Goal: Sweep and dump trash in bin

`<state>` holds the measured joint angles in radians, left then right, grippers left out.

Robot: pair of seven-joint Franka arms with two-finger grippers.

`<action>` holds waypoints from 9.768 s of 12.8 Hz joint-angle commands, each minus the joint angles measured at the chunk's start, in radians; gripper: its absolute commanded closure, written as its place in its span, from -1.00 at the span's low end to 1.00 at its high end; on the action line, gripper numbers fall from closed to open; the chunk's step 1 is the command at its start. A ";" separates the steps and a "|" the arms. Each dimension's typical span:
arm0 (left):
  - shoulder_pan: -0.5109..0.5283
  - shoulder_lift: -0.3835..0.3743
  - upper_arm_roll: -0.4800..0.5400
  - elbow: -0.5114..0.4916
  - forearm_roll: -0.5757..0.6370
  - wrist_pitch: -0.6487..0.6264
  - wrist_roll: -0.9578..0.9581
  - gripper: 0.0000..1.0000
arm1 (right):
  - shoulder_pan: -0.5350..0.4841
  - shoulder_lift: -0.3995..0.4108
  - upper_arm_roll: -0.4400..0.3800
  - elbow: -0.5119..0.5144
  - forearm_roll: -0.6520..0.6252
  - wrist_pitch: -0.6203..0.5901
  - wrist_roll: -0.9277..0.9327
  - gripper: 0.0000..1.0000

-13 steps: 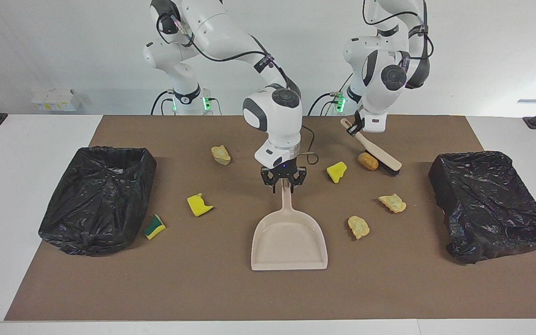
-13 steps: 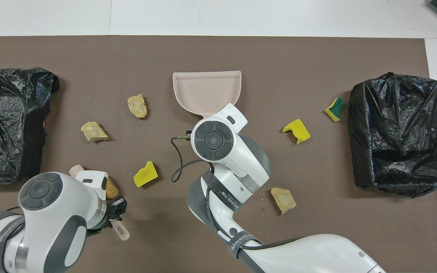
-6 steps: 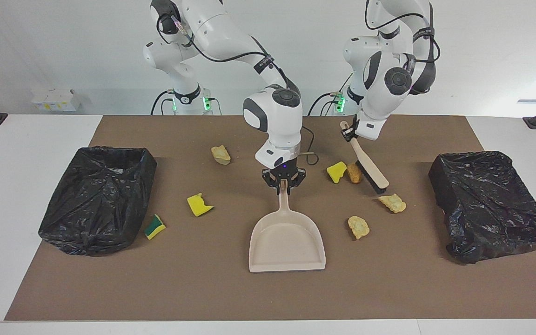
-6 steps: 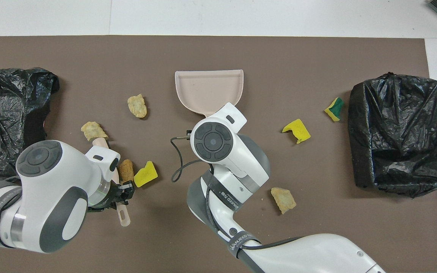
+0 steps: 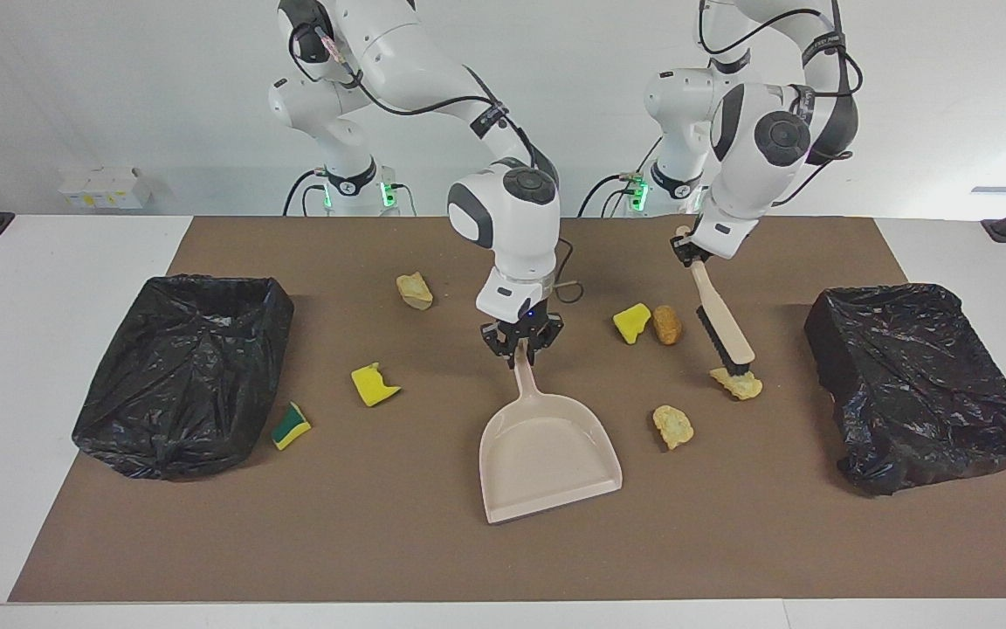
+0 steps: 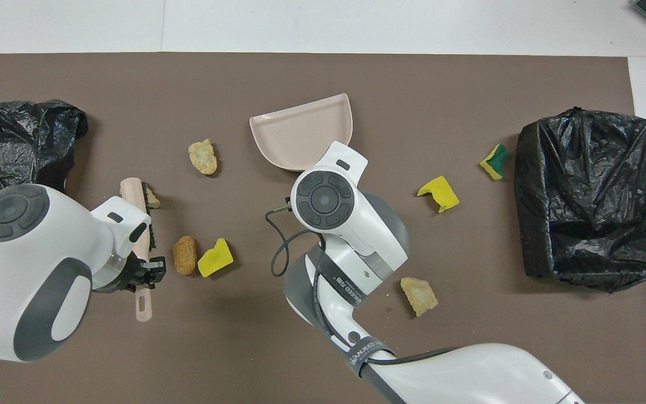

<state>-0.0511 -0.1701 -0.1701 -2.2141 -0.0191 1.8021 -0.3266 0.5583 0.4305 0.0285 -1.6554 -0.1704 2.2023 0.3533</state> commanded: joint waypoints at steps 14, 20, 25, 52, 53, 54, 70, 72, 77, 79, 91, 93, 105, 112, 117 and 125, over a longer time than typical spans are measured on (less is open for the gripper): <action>-0.030 0.215 0.158 0.065 0.133 0.168 0.478 1.00 | -0.172 -0.174 0.011 -0.172 0.193 -0.053 -1.321 1.00; -0.111 0.202 0.130 0.065 0.133 0.126 0.753 1.00 | -0.170 -0.153 0.011 -0.179 0.143 -0.020 -1.415 1.00; -0.113 0.126 0.070 0.071 0.133 0.039 0.794 1.00 | -0.164 -0.139 0.011 -0.181 0.143 -0.004 -1.410 1.00; -0.050 0.281 0.049 0.188 0.305 0.114 0.957 1.00 | -0.166 -0.139 0.011 -0.181 0.143 -0.006 -1.403 1.00; -0.058 0.247 0.046 0.162 0.283 0.102 0.956 1.00 | -0.166 -0.139 0.011 -0.181 0.143 -0.006 -1.403 1.00; -0.071 0.216 0.046 0.136 0.266 0.083 0.953 1.00 | -0.166 -0.139 0.011 -0.181 0.143 -0.006 -1.403 1.00; -0.174 -0.022 0.014 -0.091 0.049 -0.118 -0.305 1.00 | -0.124 -0.180 0.018 -0.236 0.141 -0.052 -1.574 1.00; -0.177 -0.054 0.000 -0.140 -0.036 -0.087 -0.379 1.00 | -0.110 -0.187 0.016 -0.242 0.141 -0.059 -1.564 1.00; -0.190 -0.083 -0.005 -0.229 -0.145 0.049 -0.339 1.00 | -0.080 -0.193 0.016 -0.245 0.085 -0.067 -1.406 1.00; -0.231 -0.065 -0.005 -0.229 -0.170 0.129 -0.307 1.00 | -0.071 -0.188 0.016 -0.245 0.080 -0.062 -1.390 1.00; -0.216 0.136 -0.250 -0.004 -0.297 0.261 -0.180 1.00 | -0.011 -0.142 0.016 -0.224 0.069 -0.010 -1.281 1.00; -0.172 0.142 -0.246 0.025 -0.279 0.199 -0.160 1.00 | -0.012 -0.141 0.016 -0.224 0.069 -0.010 -1.281 1.00; 0.014 0.222 -0.037 0.143 0.070 0.114 0.482 1.00 | -0.014 -0.141 0.016 -0.225 0.069 -0.013 -1.280 1.00; -0.061 0.179 -0.040 0.051 0.096 0.057 0.580 1.00 | -0.014 -0.141 0.016 -0.225 0.069 -0.015 -1.278 1.00; -0.161 0.158 -0.109 0.048 -0.031 0.016 0.449 1.00 | -0.015 -0.142 0.016 -0.227 0.069 -0.018 -1.278 1.00; -0.144 0.078 -0.104 0.102 -0.048 -0.079 0.214 1.00 | -0.017 -0.142 0.016 -0.227 0.071 -0.019 -1.278 1.00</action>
<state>-0.2017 -0.0292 -0.2792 -2.1111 -0.0569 1.7798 -0.0466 0.5446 0.2819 0.0401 -1.8798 -0.0989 2.1671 -0.9583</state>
